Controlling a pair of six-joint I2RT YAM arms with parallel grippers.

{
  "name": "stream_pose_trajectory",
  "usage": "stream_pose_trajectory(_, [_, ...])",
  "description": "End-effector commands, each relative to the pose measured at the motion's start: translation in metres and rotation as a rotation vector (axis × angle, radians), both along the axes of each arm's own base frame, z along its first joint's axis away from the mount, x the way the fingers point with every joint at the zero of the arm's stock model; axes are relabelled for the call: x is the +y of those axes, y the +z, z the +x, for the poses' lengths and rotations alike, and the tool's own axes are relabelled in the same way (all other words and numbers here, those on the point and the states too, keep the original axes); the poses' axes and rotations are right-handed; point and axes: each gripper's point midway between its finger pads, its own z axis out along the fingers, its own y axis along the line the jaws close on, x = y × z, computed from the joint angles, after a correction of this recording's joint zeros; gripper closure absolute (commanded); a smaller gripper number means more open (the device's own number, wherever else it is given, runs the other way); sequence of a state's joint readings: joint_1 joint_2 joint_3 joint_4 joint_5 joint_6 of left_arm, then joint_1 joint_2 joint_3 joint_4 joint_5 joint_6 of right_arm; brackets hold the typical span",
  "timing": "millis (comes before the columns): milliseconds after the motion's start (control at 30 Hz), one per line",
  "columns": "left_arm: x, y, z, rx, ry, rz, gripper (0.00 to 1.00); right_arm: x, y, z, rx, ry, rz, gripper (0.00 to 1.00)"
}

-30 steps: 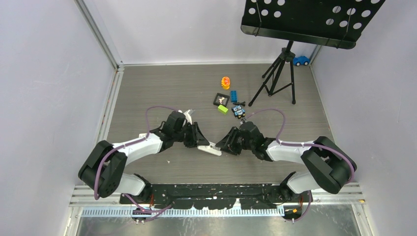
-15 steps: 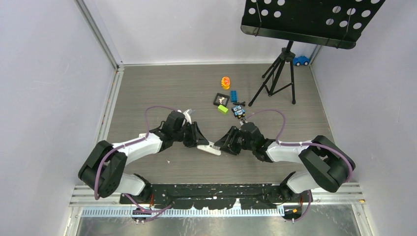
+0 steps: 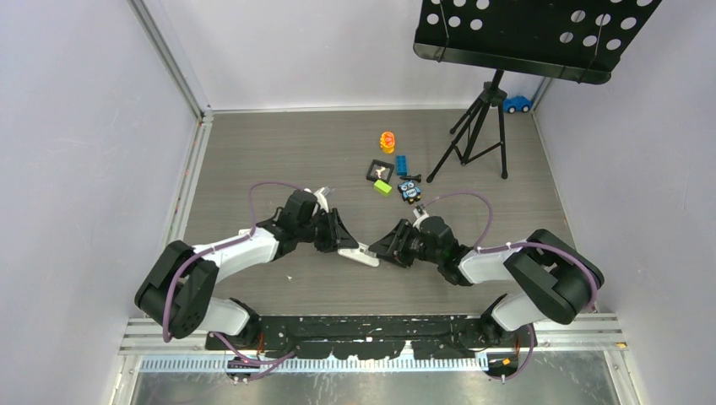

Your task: Load the batteries into the remote control

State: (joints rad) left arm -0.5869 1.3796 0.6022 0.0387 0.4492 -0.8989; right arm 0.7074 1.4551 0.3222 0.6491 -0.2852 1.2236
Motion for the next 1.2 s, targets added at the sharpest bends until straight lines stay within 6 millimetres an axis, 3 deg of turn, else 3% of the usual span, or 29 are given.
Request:
stream_pose_trajectory(0, [-0.001,-0.010,-0.005,0.004,-0.036,0.044,1.00,0.034,0.105,0.005,-0.279,0.108,0.330,0.53])
stream_pose_trajectory(200, [0.009,-0.015,-0.003,-0.002,-0.012,0.110,1.00,0.032,0.127,0.005,-0.355,0.107,0.381,0.54])
stream_pose_trajectory(333, [0.018,-0.016,0.004,-0.027,0.025,0.167,1.00,0.027,0.122,0.009,-0.361,0.076,0.311,0.54])
stream_pose_trajectory(567, [0.034,-0.007,0.018,-0.076,0.092,0.266,1.00,0.010,0.089,0.022,-0.286,-0.011,0.092,0.54])
stream_pose_trajectory(867, [0.067,0.016,0.049,-0.210,0.168,0.478,1.00,-0.045,0.022,0.041,-0.085,-0.242,-0.261,0.54])
stream_pose_trajectory(1000, [0.075,0.022,0.053,-0.243,0.132,0.546,1.00,-0.048,0.016,0.042,-0.067,-0.242,-0.269,0.52])
stream_pose_trajectory(1167, [0.065,0.038,0.052,-0.286,0.040,0.519,1.00,-0.038,0.034,0.039,-0.148,-0.136,-0.260,0.47])
